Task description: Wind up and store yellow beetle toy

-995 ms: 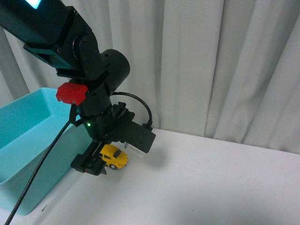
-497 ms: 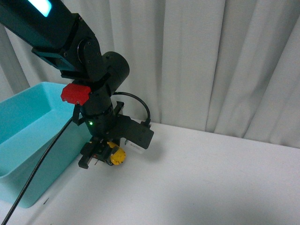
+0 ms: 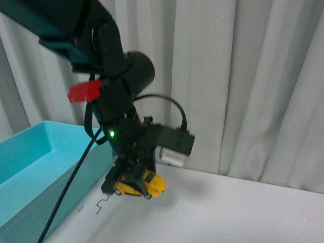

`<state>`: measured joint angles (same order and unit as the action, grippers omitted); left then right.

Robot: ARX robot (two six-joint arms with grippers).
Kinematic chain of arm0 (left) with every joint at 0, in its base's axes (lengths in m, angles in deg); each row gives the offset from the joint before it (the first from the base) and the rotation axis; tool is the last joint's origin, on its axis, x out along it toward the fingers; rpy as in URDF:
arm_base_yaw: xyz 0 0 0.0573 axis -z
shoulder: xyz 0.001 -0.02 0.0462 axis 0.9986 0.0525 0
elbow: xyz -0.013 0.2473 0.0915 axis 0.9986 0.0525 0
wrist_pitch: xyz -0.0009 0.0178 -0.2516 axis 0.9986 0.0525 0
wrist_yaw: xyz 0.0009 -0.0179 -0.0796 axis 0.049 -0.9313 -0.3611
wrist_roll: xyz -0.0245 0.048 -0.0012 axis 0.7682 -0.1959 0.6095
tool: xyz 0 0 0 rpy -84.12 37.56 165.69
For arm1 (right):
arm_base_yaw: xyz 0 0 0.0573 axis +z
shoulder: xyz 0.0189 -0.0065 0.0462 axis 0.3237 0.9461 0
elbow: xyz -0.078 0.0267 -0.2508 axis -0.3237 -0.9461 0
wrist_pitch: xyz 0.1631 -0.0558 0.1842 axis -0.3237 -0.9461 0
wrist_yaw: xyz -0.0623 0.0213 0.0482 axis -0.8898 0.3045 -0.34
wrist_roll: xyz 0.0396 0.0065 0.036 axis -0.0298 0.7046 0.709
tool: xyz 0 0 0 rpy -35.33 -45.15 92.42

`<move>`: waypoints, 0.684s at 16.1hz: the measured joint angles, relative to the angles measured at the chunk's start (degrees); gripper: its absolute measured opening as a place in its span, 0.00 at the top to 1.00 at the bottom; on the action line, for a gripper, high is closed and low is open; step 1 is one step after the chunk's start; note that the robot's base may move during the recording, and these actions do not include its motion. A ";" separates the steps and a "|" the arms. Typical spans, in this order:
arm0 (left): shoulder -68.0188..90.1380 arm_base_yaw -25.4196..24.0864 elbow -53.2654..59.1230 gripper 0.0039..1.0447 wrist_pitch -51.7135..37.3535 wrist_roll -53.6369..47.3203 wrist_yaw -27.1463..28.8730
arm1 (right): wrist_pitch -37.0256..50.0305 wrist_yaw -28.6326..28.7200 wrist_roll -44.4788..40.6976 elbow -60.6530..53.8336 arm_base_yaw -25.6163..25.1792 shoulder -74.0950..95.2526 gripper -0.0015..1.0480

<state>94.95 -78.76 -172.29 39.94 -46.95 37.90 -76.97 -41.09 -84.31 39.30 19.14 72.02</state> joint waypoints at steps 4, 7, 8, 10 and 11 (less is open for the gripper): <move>-9.22 -3.06 -12.46 0.60 9.64 17.05 -9.03 | 0.00 0.00 0.00 0.00 0.00 0.00 0.06; -6.54 -11.98 -21.55 0.60 13.14 26.32 -0.63 | 0.00 0.00 0.00 0.00 0.00 0.00 0.06; -3.98 -15.19 -24.06 0.60 13.00 30.60 2.69 | 0.02 0.00 0.00 0.00 0.00 0.00 0.06; 0.66 -20.26 -28.30 0.60 13.35 40.39 9.90 | 0.00 0.00 0.00 0.00 0.00 0.00 0.06; 1.88 -21.59 -29.20 0.60 14.62 44.76 12.15 | 0.00 0.00 0.00 0.00 0.00 0.00 0.06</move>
<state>96.83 -100.36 -201.49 54.56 -2.19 50.05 -76.97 -41.09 -84.31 39.30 19.14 72.02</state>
